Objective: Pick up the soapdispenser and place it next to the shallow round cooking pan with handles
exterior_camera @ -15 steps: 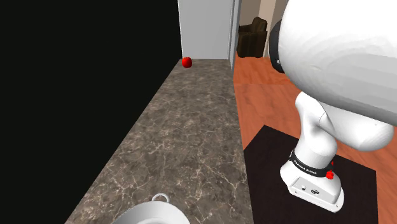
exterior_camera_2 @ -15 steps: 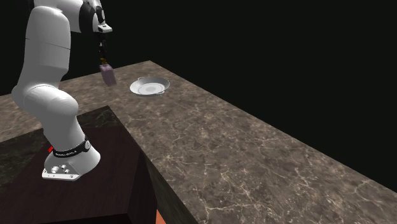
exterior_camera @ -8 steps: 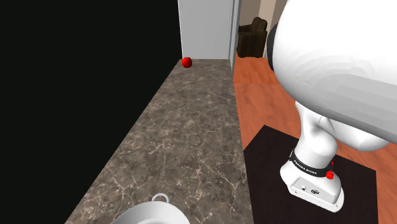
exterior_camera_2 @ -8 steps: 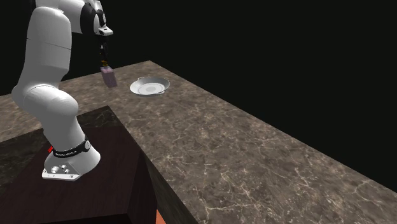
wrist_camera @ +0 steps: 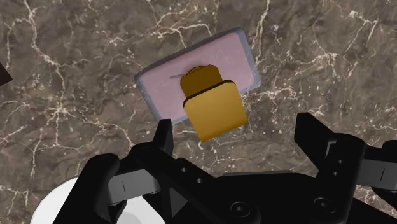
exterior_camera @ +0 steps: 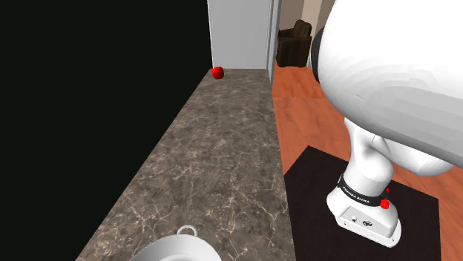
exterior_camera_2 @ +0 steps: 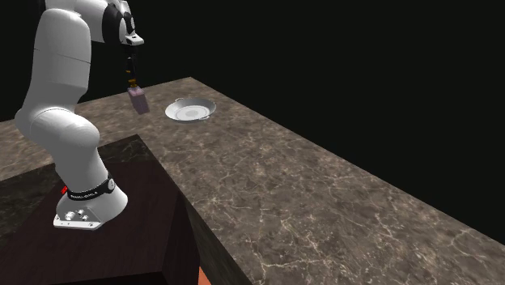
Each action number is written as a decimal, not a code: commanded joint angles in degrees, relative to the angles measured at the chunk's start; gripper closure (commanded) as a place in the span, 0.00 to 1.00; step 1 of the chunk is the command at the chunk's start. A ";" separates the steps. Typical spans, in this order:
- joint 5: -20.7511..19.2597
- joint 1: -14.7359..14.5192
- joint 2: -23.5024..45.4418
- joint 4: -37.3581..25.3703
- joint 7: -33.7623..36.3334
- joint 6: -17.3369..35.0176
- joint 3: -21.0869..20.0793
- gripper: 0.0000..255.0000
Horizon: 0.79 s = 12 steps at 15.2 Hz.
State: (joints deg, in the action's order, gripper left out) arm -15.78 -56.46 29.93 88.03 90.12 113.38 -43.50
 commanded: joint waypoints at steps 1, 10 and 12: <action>0.00 0.00 0.00 0.00 0.00 0.00 0.00 0.00; 1.54 0.38 -1.95 -4.74 -1.05 -6.23 -0.91 0.00; 1.54 0.38 -1.95 -4.74 -1.05 -6.23 -0.91 0.00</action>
State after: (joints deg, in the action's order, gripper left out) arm -14.24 -56.08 27.97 83.32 89.07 107.17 -44.41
